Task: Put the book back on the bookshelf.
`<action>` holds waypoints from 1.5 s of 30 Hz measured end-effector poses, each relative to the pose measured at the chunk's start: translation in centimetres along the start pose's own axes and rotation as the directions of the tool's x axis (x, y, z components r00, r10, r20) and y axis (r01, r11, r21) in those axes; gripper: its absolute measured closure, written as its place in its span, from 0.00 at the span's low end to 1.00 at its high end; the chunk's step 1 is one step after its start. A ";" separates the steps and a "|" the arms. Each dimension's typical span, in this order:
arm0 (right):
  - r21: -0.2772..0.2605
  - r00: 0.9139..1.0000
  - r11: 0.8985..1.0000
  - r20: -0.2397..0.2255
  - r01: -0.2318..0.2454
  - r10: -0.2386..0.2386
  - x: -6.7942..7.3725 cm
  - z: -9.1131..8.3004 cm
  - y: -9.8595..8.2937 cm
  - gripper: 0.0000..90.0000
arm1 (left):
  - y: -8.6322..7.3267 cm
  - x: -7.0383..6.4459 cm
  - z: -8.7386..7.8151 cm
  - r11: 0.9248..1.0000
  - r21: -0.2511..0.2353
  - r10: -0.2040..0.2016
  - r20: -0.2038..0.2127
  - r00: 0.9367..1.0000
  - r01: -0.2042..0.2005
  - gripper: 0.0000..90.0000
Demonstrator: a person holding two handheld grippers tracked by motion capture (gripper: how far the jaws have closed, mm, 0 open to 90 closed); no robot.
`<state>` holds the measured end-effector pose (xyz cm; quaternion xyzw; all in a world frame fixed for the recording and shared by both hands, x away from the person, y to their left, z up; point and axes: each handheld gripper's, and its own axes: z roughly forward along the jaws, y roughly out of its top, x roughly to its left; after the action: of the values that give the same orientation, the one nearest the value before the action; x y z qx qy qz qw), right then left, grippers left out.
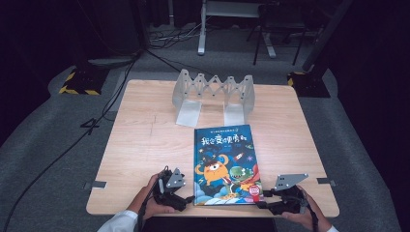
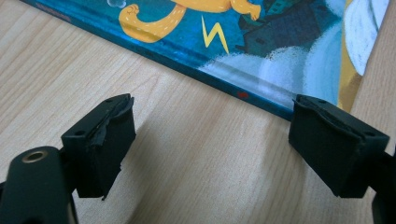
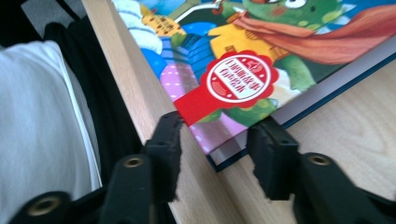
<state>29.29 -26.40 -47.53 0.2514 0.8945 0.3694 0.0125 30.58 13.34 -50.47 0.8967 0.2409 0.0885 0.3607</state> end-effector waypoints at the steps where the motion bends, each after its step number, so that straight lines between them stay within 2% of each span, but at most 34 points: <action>1: -0.002 1.000 1.000 -0.009 -0.009 0.009 -0.1 0.0 0.0 0.52 | 0.0 0.0 0.0 1.000 0.000 0.000 0.000 1.000 0.000 0.17; 2: -0.017 0.999 0.999 -0.041 -0.028 0.027 -0.3 -0.2 0.1 0.52 | 0.0 0.0 0.0 1.000 0.000 0.000 0.000 1.000 0.000 0.17; 5: -0.057 0.995 0.996 -0.073 -0.070 0.065 -1.0 -0.4 0.2 0.48 | 0.0 0.1 0.0 1.000 0.000 0.003 0.004 1.000 -0.003 0.17; 8: -0.066 0.991 0.993 -0.097 -0.094 0.088 -1.7 -0.3 0.7 0.46 | 0.0 0.3 0.0 1.000 -0.001 0.010 0.008 1.000 -0.010 0.17; 15: -0.040 0.986 0.996 -0.146 -0.082 0.076 -2.4 0.7 2.2 0.35 | -0.2 0.4 -0.2 1.000 -0.002 0.001 0.002 1.000 -0.001 0.17; 18: -0.034 0.981 0.996 -0.180 -0.087 0.079 -2.7 0.8 2.9 0.34 | -0.2 0.5 -0.2 1.000 -0.001 -0.003 -0.002 1.000 0.003 0.17; 20: -0.033 0.979 0.995 -0.185 -0.095 0.087 -2.9 0.9 3.1 0.34 | -0.2 0.5 -0.2 1.000 -0.001 -0.003 -0.001 1.000 0.003 0.17; 21: -0.039 0.981 0.994 -0.171 -0.103 0.095 -3.1 0.9 3.4 0.34 | -0.2 0.5 -0.2 1.000 -0.001 -0.003 -0.001 1.000 0.003 0.17; 23: -0.032 0.977 0.991 -0.177 -0.130 0.123 -3.9 1.0 3.7 0.35 | -0.2 0.5 -0.2 1.000 -0.001 -0.003 -0.001 1.000 0.003 0.17; 27: -0.036 0.980 0.989 -0.143 -0.143 0.137 -4.8 1.7 4.5 0.35 | -0.2 0.5 -0.2 1.000 -0.001 -0.003 -0.001 1.000 0.003 0.17; 33: -0.076 0.978 0.983 -0.135 -0.170 0.159 -5.9 2.5 5.4 0.35 | -0.2 0.5 -0.2 1.000 -0.001 -0.003 -0.001 1.000 0.003 0.17; 34: -0.098 0.977 0.978 -0.127 -0.182 0.169 -6.5 2.9 5.9 0.35 | -0.2 0.5 -0.2 1.000 -0.001 -0.004 -0.001 1.000 0.004 0.17; 40: -0.128 0.975 0.971 -0.122 -0.203 0.188 -7.3 3.8 6.8 0.35 | -0.2 0.5 -0.2 1.000 -0.001 -0.002 0.000 1.000 0.002 0.17; 45: -0.125 0.972 0.970 -0.134 -0.209 0.192 -7.6 4.6 7.4 0.39 | -0.3 0.5 -0.3 1.000 0.000 -0.002 -0.001 1.000 0.002 0.17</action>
<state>40.13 -22.45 -47.14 0.3162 0.8358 0.4446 -0.0617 30.85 13.93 -50.48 0.8964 0.2417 0.0886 0.3608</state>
